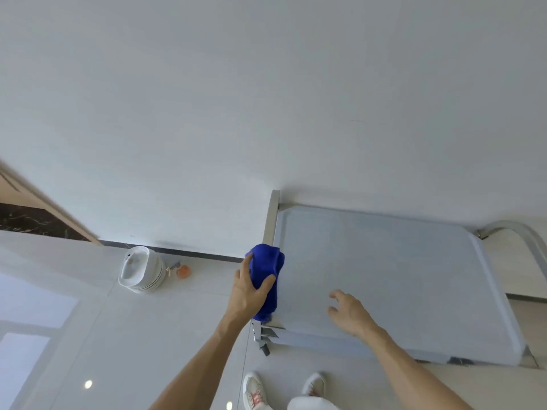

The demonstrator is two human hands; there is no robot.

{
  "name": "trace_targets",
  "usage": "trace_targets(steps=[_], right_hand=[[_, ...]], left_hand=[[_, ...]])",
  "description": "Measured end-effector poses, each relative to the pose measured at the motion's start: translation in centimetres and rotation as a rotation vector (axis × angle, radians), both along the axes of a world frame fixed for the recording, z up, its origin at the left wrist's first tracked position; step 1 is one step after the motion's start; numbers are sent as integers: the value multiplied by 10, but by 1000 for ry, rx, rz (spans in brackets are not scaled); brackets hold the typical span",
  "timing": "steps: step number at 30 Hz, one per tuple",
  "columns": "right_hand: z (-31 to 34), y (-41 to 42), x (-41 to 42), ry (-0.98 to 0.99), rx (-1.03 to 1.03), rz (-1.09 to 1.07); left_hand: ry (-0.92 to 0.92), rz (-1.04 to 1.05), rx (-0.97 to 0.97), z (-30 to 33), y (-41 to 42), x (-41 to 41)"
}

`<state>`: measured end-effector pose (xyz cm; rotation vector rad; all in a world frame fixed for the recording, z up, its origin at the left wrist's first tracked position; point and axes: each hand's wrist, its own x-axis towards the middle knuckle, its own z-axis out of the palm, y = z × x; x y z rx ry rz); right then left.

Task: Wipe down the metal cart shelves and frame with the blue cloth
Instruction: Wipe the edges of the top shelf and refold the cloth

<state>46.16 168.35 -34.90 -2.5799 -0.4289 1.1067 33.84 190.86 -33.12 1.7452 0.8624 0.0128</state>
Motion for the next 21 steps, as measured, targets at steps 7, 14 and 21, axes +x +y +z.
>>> trace_targets(steps=[7, 14, 21], right_hand=[[-15, -8, -3, -79, -208, 353], [-35, 11, 9, -82, -349, 376], [-48, 13, 13, -26, -339, 351]], left_hand=[[-49, -37, 223, -6, -2, 26], [-48, -113, 556, -21, -43, -10], [25, -33, 431, -32, -68, -38]])
